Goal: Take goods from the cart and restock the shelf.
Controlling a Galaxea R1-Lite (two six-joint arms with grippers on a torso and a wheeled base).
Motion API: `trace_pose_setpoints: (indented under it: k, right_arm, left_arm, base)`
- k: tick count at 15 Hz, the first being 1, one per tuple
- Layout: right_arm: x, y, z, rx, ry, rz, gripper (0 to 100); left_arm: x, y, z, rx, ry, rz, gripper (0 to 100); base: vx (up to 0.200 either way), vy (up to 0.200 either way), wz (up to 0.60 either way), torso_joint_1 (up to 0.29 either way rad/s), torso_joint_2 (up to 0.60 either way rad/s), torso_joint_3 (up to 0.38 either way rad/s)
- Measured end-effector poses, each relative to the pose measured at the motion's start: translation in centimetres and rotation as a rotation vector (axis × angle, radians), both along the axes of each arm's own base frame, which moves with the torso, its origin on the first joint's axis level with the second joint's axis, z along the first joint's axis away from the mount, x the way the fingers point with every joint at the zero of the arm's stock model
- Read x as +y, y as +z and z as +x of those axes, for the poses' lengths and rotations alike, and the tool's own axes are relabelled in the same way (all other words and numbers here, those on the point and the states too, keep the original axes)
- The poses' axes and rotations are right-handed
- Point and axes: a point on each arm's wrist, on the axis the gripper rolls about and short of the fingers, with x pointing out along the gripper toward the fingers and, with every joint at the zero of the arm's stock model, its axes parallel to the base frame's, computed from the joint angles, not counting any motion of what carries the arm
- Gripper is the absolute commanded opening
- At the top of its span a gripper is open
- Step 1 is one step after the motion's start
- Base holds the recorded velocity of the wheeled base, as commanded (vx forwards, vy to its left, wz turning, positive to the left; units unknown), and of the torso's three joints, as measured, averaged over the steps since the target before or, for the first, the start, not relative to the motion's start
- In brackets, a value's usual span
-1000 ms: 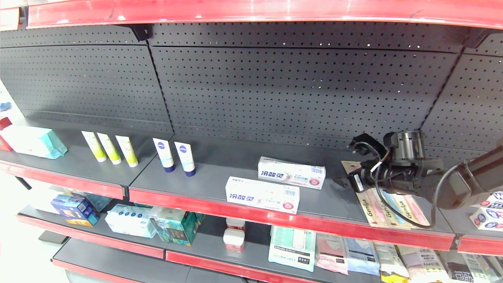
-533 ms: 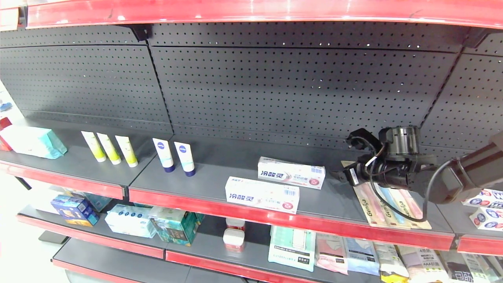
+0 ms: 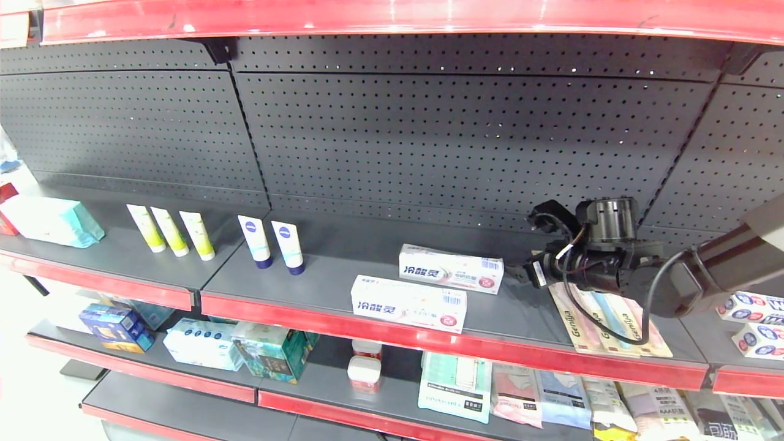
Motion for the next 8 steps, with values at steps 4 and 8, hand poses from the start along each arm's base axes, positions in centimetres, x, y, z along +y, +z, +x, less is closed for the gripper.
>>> trace_pose_setpoints:
  k: [4,8]
  right_arm:
    - [0.7,0.0,0.3,-0.007,0.013,0.000,100]
    - [1.2,0.1,0.6,-0.017,0.020,-0.002,100]
  left_arm:
    - [0.0,0.0,0.0,0.000,0.000,0.000,100]
    - [0.0,0.0,0.0,0.000,0.000,0.000,100]
  base:
    - [0.000,0.000,0.00,0.000,0.00,0.000]
    - [0.000,0.000,0.00,0.000,0.00,0.000]
